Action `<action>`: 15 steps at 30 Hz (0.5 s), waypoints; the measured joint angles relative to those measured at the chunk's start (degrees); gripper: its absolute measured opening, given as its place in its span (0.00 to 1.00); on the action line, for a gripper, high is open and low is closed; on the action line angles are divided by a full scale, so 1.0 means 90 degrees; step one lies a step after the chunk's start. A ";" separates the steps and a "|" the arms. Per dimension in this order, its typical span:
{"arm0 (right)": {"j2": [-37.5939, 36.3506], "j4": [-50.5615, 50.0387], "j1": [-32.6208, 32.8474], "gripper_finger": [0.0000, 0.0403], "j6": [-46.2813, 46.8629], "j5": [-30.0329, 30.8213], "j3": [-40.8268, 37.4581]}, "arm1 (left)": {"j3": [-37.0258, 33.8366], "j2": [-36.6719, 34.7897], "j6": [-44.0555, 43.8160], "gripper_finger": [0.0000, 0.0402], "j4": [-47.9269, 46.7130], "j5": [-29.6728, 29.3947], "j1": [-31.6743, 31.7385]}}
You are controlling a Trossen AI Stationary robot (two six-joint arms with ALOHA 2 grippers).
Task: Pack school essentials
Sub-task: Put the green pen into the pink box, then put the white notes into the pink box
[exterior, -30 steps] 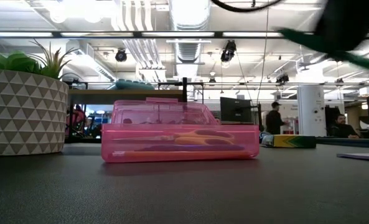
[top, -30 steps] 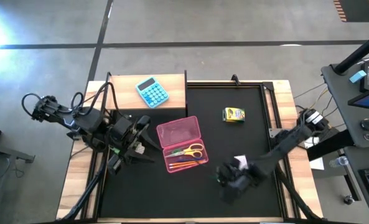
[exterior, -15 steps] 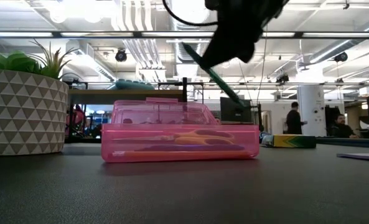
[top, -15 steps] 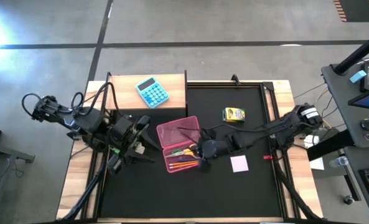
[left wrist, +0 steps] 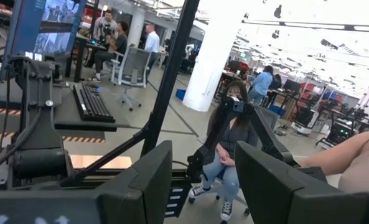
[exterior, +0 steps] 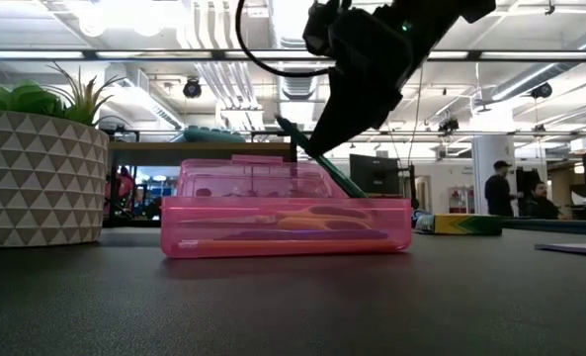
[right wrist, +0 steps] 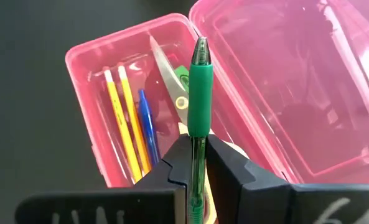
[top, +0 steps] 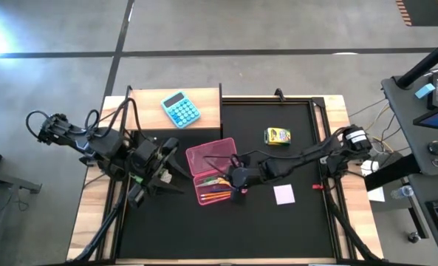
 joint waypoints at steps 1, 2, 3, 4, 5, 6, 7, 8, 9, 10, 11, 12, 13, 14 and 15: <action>0.0000 -0.0012 -0.0001 0.08 0.0055 0.0002 0.0000 | 0.0000 0.0000 0.0009 0.39 0.0000 0.0000 0.0000; 0.0000 -0.0007 -0.0002 0.08 0.0127 0.0005 -0.0001 | 0.0000 0.0000 0.0065 0.39 0.0003 0.0000 0.0000; -0.0001 0.0006 -0.0002 0.08 0.0149 0.0005 -0.0001 | 0.0000 0.0000 0.0128 0.39 0.0000 0.0000 0.0002; 0.0000 0.0012 -0.0002 0.09 0.0169 0.0007 -0.0001 | 0.0000 0.0000 0.0152 0.39 0.0000 0.0000 0.0001; 0.0000 0.0005 -0.0007 0.10 0.0181 0.0005 0.0001 | 0.0000 0.0000 0.0155 0.39 0.0003 0.0000 0.0002; 0.0000 -0.0002 -0.0012 0.10 0.0224 0.0005 -0.0001 | 0.0000 0.0000 0.0157 0.39 -0.0001 0.0000 0.0000; 0.0000 -0.0004 -0.0012 0.11 0.0287 0.0005 0.0001 | 0.0000 0.0000 0.0158 0.39 -0.0004 0.0000 0.0001; 0.0000 -0.0011 -0.0012 0.12 0.0332 0.0005 -0.0001 | 0.0000 0.0000 0.0158 0.39 -0.0001 0.0000 0.0002; 0.0000 -0.0019 -0.0012 0.13 0.0372 0.0006 -0.0001 | 0.0000 0.0000 0.0160 0.39 0.0000 0.0000 0.0000; 0.0000 -0.0030 -0.0012 0.14 0.0391 0.0007 0.0001 | 0.0000 0.0000 0.0160 0.39 -0.0002 0.0000 0.0000; 0.0000 -0.0042 -0.0012 0.16 0.0402 0.0007 -0.0001 | 0.0000 0.0000 0.0163 0.39 -0.0002 0.0000 0.0000; 0.0000 -0.0041 -0.0012 0.17 0.0415 0.0007 -0.0001 | 0.0000 0.0000 0.0163 0.39 -0.0002 0.0000 0.0000; 0.0000 -0.0039 -0.0012 0.19 0.0433 0.0007 -0.0001 | 0.0000 0.0000 0.0163 0.39 -0.0002 0.0000 0.0002; -0.0001 -0.0039 -0.0012 0.22 0.0433 0.0010 -0.0001 | 0.0000 0.0000 0.0163 0.39 -0.0002 0.0000 0.0001; 0.0000 -0.0039 -0.0012 0.24 0.0433 0.0010 -0.0001 | 0.0000 0.0000 0.0163 0.39 0.0000 0.0000 0.0001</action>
